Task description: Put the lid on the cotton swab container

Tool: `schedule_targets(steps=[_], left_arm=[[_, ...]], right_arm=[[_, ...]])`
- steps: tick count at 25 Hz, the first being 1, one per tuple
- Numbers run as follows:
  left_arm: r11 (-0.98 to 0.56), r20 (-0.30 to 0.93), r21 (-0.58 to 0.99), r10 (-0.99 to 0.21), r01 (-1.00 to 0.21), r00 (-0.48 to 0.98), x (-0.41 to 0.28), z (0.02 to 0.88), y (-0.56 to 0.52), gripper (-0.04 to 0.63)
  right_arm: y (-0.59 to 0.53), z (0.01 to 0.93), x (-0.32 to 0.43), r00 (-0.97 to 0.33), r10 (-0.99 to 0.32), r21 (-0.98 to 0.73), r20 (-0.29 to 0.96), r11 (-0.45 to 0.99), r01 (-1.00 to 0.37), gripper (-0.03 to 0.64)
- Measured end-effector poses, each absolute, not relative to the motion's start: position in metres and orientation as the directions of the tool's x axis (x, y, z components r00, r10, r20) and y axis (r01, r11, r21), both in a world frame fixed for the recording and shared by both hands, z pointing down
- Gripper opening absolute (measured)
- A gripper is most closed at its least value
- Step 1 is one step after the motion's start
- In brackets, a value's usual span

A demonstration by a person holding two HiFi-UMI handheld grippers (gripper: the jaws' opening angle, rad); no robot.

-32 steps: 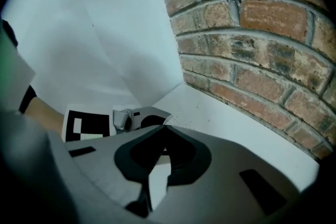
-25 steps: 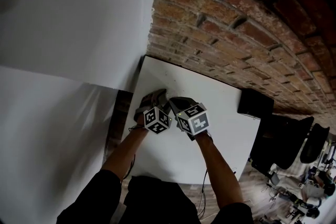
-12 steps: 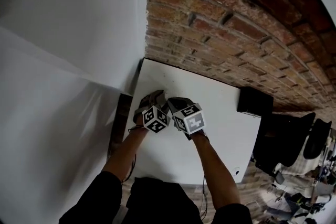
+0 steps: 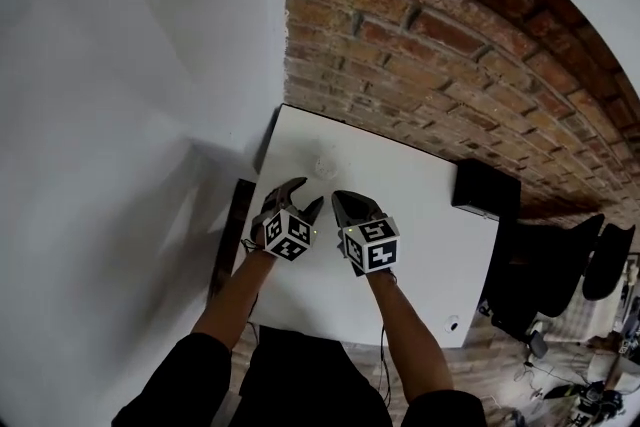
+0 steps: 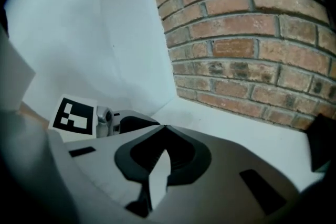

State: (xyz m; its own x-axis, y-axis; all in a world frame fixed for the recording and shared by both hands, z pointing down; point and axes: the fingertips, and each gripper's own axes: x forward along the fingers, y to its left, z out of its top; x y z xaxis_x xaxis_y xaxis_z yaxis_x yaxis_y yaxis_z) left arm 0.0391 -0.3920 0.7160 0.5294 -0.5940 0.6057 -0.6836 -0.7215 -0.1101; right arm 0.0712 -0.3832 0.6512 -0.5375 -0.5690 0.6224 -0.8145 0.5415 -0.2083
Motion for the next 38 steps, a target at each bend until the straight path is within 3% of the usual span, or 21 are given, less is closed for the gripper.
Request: schedule_targets(steps=[2,8,12,19,38], left_arm=[[-0.718,0.594,-0.105,-0.6,-0.688,0.536,0.04,0.705,-0.378,0.233],[-0.672,0.548,-0.128,-0.661,-0.729,0.513,0.032,0.673,-0.34,0.086],[-0.654,0.532,-0.166,-0.69,-0.738,0.491,0.029,0.655,-0.314,0.032],[-0.607,0.481,-0.082,-0.718,-0.79,0.502,0.026,0.616,-0.263,0.017],[-0.598,0.452,-0.143,-0.749,-0.789,0.485,0.02,0.573,-0.178,0.015]], right_arm=[[-0.367,0.651,0.075,-0.541,-0.559,-0.228,0.628,0.533,-0.815,0.021],[-0.322,0.638,0.086,-0.517,-0.617,-0.154,0.594,0.543,-0.825,0.021],[-0.302,0.62,0.094,-0.508,-0.66,-0.126,0.553,0.537,-0.834,0.02],[-0.259,0.583,0.112,-0.506,-0.719,-0.083,0.476,0.536,-0.84,0.021],[-0.18,0.561,0.13,-0.512,-0.738,-0.055,0.44,0.547,-0.836,0.02]])
